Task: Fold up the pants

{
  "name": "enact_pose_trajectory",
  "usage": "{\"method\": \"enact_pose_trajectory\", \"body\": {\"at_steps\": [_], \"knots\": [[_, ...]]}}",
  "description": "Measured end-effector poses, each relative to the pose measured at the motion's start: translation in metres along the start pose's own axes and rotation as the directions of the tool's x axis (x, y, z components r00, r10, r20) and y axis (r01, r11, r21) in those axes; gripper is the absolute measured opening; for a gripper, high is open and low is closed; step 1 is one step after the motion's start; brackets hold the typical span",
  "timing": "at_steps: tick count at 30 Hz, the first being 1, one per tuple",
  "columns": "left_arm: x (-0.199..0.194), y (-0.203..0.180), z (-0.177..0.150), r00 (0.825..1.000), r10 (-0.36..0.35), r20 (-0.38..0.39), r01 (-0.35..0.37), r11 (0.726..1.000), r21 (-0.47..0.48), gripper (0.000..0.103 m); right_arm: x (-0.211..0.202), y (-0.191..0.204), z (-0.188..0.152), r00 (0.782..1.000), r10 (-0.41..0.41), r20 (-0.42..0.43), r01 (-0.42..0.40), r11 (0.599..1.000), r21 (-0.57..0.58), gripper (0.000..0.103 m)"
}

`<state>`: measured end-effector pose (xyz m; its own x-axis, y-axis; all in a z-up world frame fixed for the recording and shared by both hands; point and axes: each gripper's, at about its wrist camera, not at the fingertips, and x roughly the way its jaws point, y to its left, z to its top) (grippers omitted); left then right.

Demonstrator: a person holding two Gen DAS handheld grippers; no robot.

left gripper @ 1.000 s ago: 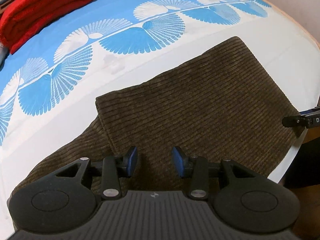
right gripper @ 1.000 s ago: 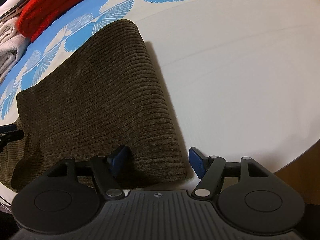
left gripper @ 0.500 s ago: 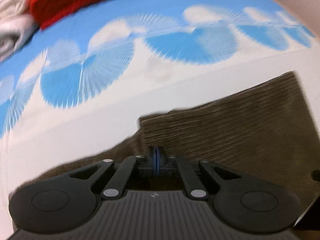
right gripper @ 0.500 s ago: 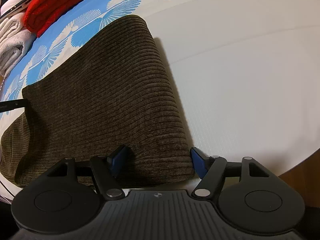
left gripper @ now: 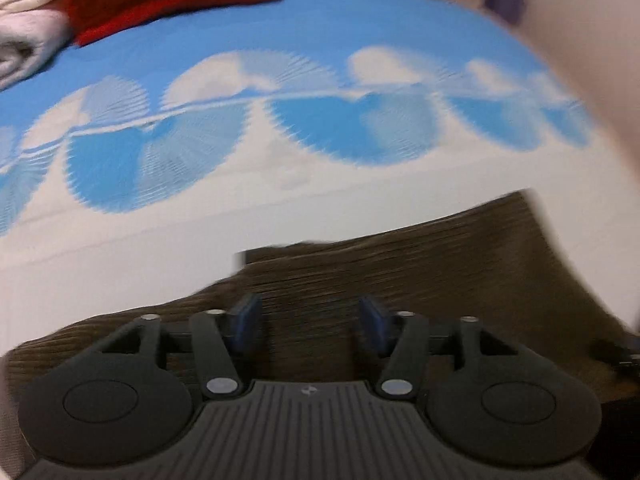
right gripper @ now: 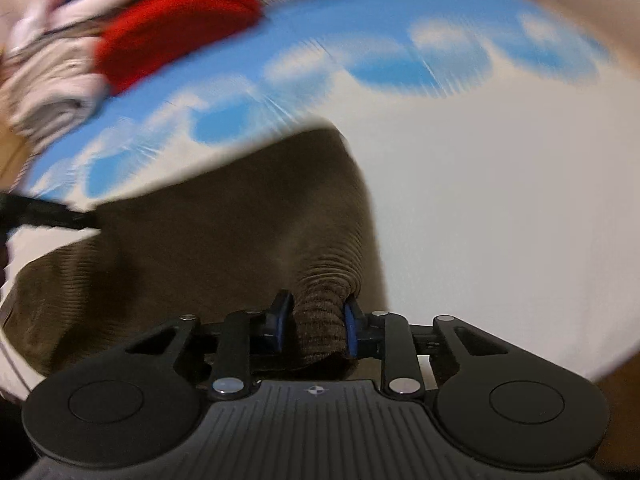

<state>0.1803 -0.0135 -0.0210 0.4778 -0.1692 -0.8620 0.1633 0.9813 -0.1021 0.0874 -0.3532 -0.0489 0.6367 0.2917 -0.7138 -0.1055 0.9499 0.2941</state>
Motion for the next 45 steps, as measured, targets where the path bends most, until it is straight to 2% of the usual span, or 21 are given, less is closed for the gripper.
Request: {"method": "enact_pose_trajectory", "body": {"at_steps": [2, 5, 7, 9, 11, 12, 14, 16, 19, 21, 23, 24, 26, 27, 31, 34, 36, 37, 41, 42, 45], "knots": [[-0.013, -0.003, 0.001, 0.99, -0.142, 0.013, 0.142, 0.989, -0.046, 0.074, -0.018, 0.028, 0.002, 0.995, 0.034, 0.097, -0.02, 0.99, -0.141, 0.026], [-0.025, -0.005, 0.004, 0.923, -0.385, 0.021, 0.384, 0.913, -0.135, 0.078, -0.037, 0.071, -0.005, 0.973, 0.116, 0.201, -0.04, 0.938, -0.346, 0.026], [-0.03, -0.011, 0.006, 0.89, -0.454, 0.033, 0.454, 0.881, -0.133, 0.084, -0.043, 0.099, -0.016, 0.957, 0.168, 0.238, -0.038, 0.883, -0.468, 0.026], [-0.032, -0.022, 0.008, 0.878, -0.478, 0.02, 0.477, 0.873, -0.101, 0.085, -0.047, 0.122, -0.026, 0.943, 0.217, 0.254, -0.037, 0.824, -0.566, 0.025], [-0.028, -0.033, 0.009, 0.886, -0.463, -0.018, 0.461, 0.885, -0.068, 0.085, -0.048, 0.141, -0.034, 0.933, 0.264, 0.244, -0.045, 0.759, -0.65, 0.025], [-0.025, -0.038, 0.008, 0.9, -0.434, -0.036, 0.432, 0.901, -0.046, 0.085, -0.047, 0.149, -0.039, 0.931, 0.277, 0.237, -0.042, 0.728, -0.684, 0.025], [-0.013, -0.044, 0.006, 0.947, -0.313, -0.077, 0.312, 0.95, -0.015, 0.071, -0.045, 0.162, -0.047, 0.929, 0.302, 0.213, -0.053, 0.68, -0.731, 0.024], [-0.002, -0.044, 0.002, 0.96, -0.25, -0.126, 0.252, 0.968, 0.002, 0.024, -0.042, 0.17, -0.05, 0.93, 0.316, 0.187, -0.073, 0.659, -0.748, 0.025], [-0.003, -0.043, -0.002, 0.979, -0.162, -0.125, 0.171, 0.983, 0.071, 0.02, -0.036, 0.174, -0.046, 0.939, 0.312, 0.142, -0.107, 0.659, -0.745, 0.027], [-0.01, -0.041, -0.004, 0.987, -0.125, -0.097, 0.135, 0.985, 0.107, 0.02, -0.038, 0.175, -0.037, 0.929, 0.356, 0.102, -0.181, 0.676, -0.714, 0.03], [-0.015, -0.031, -0.005, 0.995, -0.064, -0.071, 0.074, 0.987, 0.14, 0.02, -0.044, 0.173, -0.025, 0.885, 0.465, 0.016, -0.347, 0.683, -0.643, 0.029], [-0.018, -0.025, -0.007, 0.998, -0.027, -0.061, 0.036, 0.987, 0.158, 0.02, -0.045, 0.168, -0.017, 0.843, 0.535, -0.057, -0.464, 0.67, -0.58, 0.029], [-0.026, -0.004, -0.013, 0.998, 0.026, -0.049, -0.018, 0.986, 0.167, 0.02, -0.044, 0.163, -0.006, 0.732, 0.657, -0.181, -0.657, 0.608, -0.445, 0.029], [-0.031, 0.008, -0.016, 0.998, 0.04, -0.043, -0.032, 0.987, 0.16, 0.02, -0.044, 0.162, -0.003, 0.709, 0.679, -0.189, -0.684, 0.599, -0.417, 0.029], [-0.061, 0.066, -0.03, 0.996, 0.092, -0.006, -0.091, 0.992, 0.085, 0.02, -0.042, 0.155, 0.011, 0.713, 0.689, -0.132, -0.686, 0.645, -0.337, 0.03], [-0.081, 0.115, -0.046, 0.991, 0.132, 0.0, -0.132, 0.991, 0.002, 0.02, -0.029, 0.155, 0.019, 0.779, 0.625, -0.061, -0.613, 0.736, -0.289, 0.035], [-0.09, 0.146, -0.059, 0.986, 0.166, -0.006, -0.166, 0.985, -0.052, 0.02, -0.016, 0.156, 0.022, 0.826, 0.563, -0.042, -0.556, 0.799, -0.231, 0.046], [-0.094, 0.162, -0.065, 0.983, 0.185, -0.007, -0.185, 0.979, -0.084, 0.019, -0.009, 0.157, 0.023, 0.847, 0.53, -0.045, -0.527, 0.825, -0.201, 0.046], [-0.111, 0.227, -0.091, 0.98, 0.2, 0.009, -0.191, 0.95, -0.245, 0.02, 0.016, 0.167, 0.021, 0.886, 0.455, -0.089, -0.464, 0.876, -0.136, 0.048], [-0.113, 0.241, -0.096, 0.983, 0.184, 0.018, -0.171, 0.943, -0.287, 0.025, 0.022, 0.175, 0.016, 0.891, 0.443, -0.102, -0.453, 0.882, -0.129, 0.052], [-0.118, 0.275, -0.106, 0.986, 0.164, 0.04, -0.134, 0.904, -0.406, 0.063, 0.047, 0.196, 0.012, 0.898, 0.416, -0.143, -0.431, 0.896, -0.107, 0.064]]}}
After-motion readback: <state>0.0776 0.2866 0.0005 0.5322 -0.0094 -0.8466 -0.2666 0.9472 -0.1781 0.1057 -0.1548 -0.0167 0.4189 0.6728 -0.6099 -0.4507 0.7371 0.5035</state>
